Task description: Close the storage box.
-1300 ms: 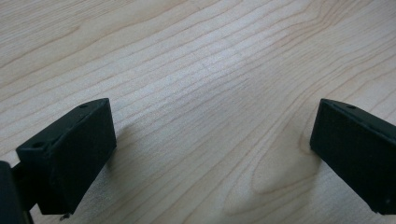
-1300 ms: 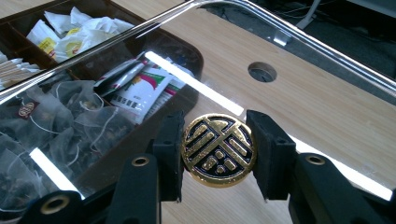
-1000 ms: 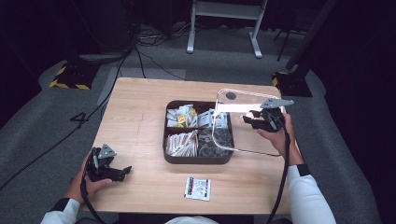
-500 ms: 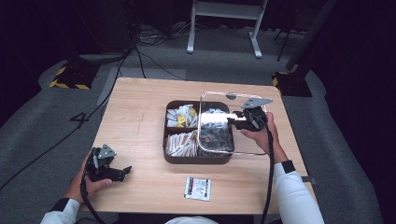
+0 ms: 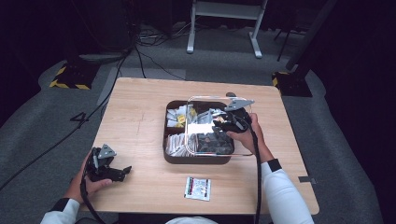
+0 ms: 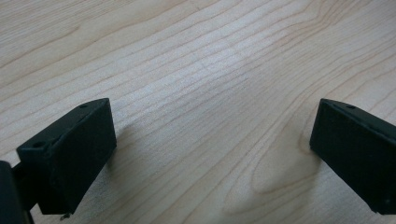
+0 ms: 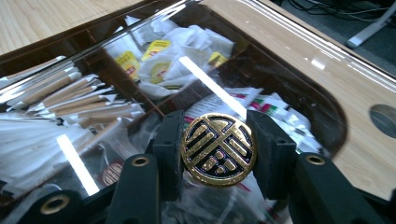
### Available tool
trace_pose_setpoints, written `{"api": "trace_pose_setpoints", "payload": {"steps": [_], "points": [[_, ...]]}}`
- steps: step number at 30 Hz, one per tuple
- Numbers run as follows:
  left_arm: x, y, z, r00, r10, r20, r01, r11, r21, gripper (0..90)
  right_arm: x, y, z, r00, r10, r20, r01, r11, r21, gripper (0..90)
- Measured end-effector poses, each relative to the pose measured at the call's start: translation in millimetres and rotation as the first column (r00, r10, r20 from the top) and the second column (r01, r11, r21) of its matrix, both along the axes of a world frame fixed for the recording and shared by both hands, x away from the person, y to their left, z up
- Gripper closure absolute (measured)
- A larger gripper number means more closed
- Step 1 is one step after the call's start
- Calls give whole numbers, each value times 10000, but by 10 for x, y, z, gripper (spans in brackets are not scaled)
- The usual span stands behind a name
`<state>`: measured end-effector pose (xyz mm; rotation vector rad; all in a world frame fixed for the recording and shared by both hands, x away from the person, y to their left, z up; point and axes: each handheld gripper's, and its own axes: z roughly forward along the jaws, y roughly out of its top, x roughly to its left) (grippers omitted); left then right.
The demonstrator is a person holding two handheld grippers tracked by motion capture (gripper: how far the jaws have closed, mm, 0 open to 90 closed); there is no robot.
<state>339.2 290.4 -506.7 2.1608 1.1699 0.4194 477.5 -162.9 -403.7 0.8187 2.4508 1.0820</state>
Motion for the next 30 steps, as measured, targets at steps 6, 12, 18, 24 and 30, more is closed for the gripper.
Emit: {"api": "trace_pose_setpoints", "payload": {"steps": [6, 12, 18, 24, 30], "points": [[-3, -2, 0, 10000, 35, 3, -35, 10000, -8, 7, 14, 169, -66, 9997, 209, -140, -209, 9998, -23, 591], [-4, -2, 1, 10000, 35, -36, -35, 10000, -29, 6, 24, 292, -117, 9991, 349, -245, -350, 9994, -15, 591], [-3, -1, 2, 10000, 21, -21, -21, 10000, -2, 7, 31, 388, -145, 9985, 469, -289, -469, 9989, 24, 591], [-5, -3, 0, 10000, 38, -33, -38, 10000, -30, 6, 45, 497, -188, 9978, 549, -366, -551, 9985, -38, 591], [-4, 0, 2, 10000, 20, -23, -20, 10000, 0, 7, 58, 567, -222, 9975, 566, -420, -568, 9984, -29, 591]]}}
